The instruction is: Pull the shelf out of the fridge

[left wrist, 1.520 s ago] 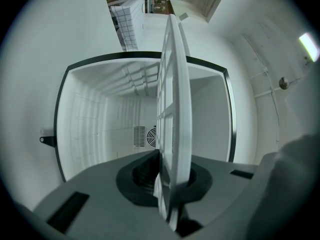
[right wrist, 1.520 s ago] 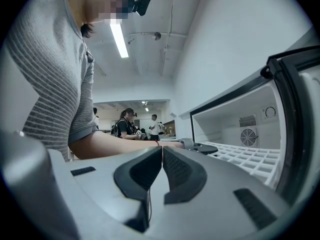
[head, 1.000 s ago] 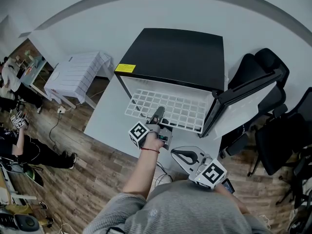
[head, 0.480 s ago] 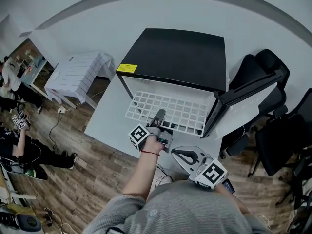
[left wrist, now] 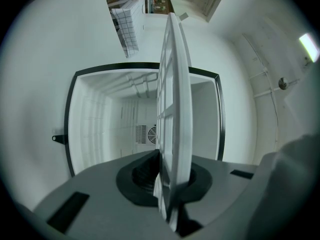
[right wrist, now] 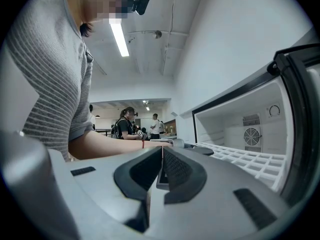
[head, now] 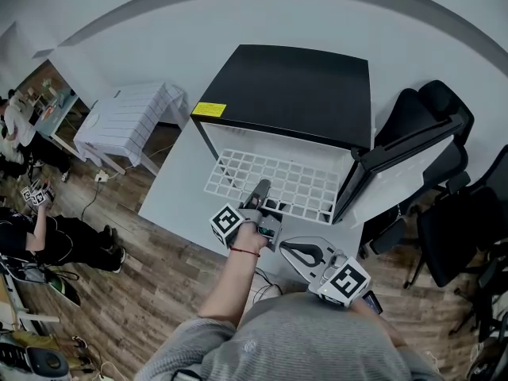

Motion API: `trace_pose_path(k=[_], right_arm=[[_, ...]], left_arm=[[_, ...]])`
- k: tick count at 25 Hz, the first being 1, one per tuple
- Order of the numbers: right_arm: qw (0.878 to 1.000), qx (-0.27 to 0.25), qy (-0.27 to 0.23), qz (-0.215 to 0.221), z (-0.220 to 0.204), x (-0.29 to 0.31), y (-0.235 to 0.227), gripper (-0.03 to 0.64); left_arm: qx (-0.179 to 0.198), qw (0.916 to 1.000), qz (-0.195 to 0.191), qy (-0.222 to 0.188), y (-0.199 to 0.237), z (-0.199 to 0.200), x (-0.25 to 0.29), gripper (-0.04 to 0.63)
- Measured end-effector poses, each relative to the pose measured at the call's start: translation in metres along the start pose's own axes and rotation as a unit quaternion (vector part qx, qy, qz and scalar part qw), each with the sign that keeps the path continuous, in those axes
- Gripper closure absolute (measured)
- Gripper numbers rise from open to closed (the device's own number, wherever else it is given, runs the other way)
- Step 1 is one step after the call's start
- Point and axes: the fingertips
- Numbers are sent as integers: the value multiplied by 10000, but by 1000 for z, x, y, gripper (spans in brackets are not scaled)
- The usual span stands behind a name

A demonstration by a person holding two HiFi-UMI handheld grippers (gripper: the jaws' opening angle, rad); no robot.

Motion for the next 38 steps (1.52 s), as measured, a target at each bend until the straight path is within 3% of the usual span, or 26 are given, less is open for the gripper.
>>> trace_pose_path(k=[13,17,22,26,31,38], right_arm=[[10000,14,-30,58,-1,-1,5,603],[9999,100,-97,-79,-1,-1,1,603],[10000,74,-43,44,-1,1,8,603],[9999,57,-34,93,-2,2,11,603],[9998,29,-60,204,2,2,15,603],[9998,41,-167,-111,8,-10,-1,603]], left_arm=[[-98,9999,34,11,2,-5,-17,558],[87,9998,162,100,13,-5,-32,558],[-341,9994,-54,-73,7,-11,-43,558],[-146,9999,47,-41,15,-8,-53,558],[-186,9998,-18,-91,8,-10,-66,558],[-121,9987,-397,-283,-17,-7,-86,558]])
Point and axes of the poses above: the fingertips, and each gripper's own axes: x forward along the fingers, y to its left, z out of its top, and after that the axes turned 5 degrees about -x, right-handed
